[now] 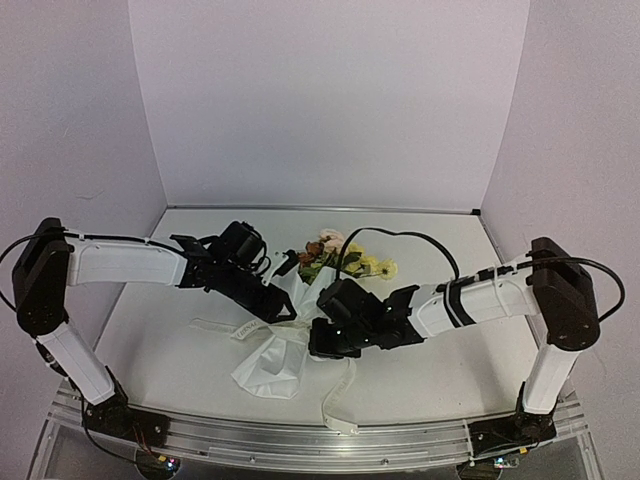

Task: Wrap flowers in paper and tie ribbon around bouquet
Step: Cross the ribbon over the folded bouquet.

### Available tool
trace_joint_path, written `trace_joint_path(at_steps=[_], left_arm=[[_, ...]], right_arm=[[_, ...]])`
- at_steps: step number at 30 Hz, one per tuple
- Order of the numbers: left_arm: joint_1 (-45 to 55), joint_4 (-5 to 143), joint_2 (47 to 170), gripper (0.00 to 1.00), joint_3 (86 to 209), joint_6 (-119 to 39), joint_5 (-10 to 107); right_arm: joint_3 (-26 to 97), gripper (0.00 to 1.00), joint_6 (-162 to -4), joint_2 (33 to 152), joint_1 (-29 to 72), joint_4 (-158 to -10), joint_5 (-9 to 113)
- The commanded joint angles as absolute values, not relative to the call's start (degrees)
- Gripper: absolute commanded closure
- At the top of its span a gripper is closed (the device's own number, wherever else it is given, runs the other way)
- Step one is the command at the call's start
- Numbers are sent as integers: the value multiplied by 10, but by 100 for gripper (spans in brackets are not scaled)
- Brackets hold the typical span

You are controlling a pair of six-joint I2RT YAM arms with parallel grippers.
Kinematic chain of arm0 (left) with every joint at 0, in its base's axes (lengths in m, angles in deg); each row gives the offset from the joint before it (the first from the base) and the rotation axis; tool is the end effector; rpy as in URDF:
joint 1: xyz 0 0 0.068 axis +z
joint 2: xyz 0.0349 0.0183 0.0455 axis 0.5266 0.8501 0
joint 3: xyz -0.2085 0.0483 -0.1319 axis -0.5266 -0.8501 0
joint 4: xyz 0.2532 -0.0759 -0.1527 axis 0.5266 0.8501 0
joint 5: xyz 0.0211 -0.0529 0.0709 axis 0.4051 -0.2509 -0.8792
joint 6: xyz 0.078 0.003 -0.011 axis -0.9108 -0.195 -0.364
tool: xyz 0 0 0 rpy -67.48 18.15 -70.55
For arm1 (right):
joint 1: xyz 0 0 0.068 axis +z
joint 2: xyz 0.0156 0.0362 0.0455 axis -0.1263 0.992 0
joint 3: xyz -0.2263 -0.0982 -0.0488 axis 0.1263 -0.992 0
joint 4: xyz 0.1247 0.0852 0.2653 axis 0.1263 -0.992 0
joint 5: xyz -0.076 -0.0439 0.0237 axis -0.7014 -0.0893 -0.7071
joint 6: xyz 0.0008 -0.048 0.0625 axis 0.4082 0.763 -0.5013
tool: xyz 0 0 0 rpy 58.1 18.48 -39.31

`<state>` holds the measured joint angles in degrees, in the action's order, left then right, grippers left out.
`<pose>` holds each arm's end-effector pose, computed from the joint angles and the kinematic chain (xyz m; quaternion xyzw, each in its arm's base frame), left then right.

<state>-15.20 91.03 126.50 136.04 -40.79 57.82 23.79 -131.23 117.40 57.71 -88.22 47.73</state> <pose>0.2545 -0.3025 0.1359 0.3403 0.8746 -0.2778 0.2051 0.1827 0.3990 0.0922 -0.0905 0.9252 0.3300 0.1640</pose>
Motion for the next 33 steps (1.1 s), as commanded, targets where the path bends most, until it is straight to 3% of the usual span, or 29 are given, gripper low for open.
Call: trace_joint_path(at_steps=[1, 9, 20, 33], left_arm=[[-151, 929, 1280, 53, 1406, -439, 528], [-157, 971, 1325, 56, 1439, -486, 557], [-157, 984, 1341, 54, 1455, -496, 590], [-163, 981, 1348, 71, 1450, -488, 578]], right_arm=[[230, 100, -1325, 1174, 577, -855, 473], [225, 100, -1328, 1168, 577, -852, 464], [216, 100, -1328, 1163, 573, -842, 464], [219, 100, -1331, 1156, 569, -840, 461]])
